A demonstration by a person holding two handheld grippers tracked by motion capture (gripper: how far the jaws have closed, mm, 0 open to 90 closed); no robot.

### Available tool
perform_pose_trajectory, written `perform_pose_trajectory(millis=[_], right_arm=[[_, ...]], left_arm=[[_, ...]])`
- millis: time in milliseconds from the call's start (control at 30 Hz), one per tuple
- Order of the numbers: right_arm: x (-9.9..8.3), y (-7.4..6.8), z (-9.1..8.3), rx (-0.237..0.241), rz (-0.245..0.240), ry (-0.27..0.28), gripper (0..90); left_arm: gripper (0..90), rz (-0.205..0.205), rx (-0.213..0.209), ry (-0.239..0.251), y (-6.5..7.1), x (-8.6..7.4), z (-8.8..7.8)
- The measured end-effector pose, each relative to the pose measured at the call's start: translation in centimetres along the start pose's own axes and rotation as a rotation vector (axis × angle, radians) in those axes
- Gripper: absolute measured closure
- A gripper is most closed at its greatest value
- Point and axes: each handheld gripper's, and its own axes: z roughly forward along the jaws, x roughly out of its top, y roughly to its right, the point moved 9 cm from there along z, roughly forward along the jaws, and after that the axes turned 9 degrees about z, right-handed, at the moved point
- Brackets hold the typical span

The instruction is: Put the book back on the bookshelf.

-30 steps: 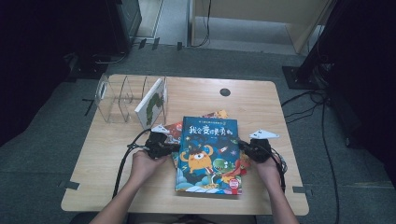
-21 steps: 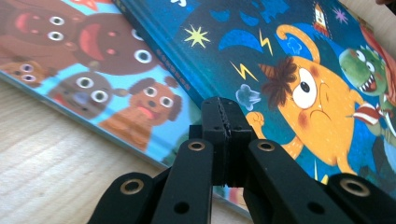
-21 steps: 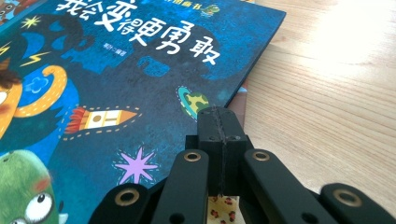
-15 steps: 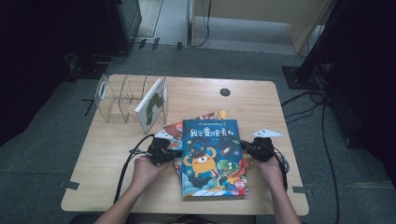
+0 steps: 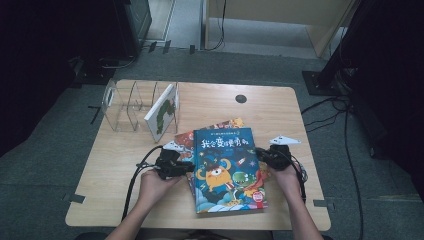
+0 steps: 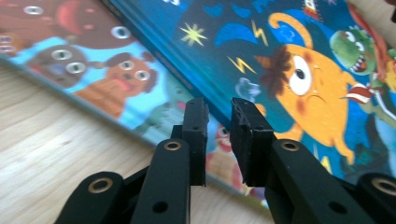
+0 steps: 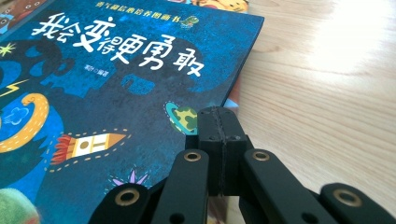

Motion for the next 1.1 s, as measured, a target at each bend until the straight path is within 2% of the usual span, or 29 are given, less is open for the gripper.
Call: perform_pose_trajectory(millis=[300,500,667,733,867,1100], right_arm=[[0.7,-1.4,1.6,0.015,-0.049,-0.014,90.0],[1.0,-2.2,2.2,0.031,-0.072,-0.003,90.0],[1.3,-2.8,2.8,0.038,-0.069,-0.019,90.0],[1.4,-3.2,3.1,0.045,-0.088,-0.012,90.0],[1.6,-3.7,3.6,0.044,-0.099,-0.005,90.0],[1.8,-3.8,3.8,0.049,-0.109,-0.006,89.7]], left_arm=[[74.7,0.012,0.027,-0.014,-0.3,-0.9,-1.0],[75.5,0.000,0.043,-0.019,-0.5,-1.9,-1.7],[76.1,0.001,0.044,-0.022,0.0,-2.5,-2.0],[76.6,0.001,0.050,-0.017,0.2,-2.7,-2.2],[76.5,-0.032,0.051,-0.002,0.5,-3.1,-2.5],[77.4,-0.006,0.049,-0.017,1.8,-4.1,-2.6]])
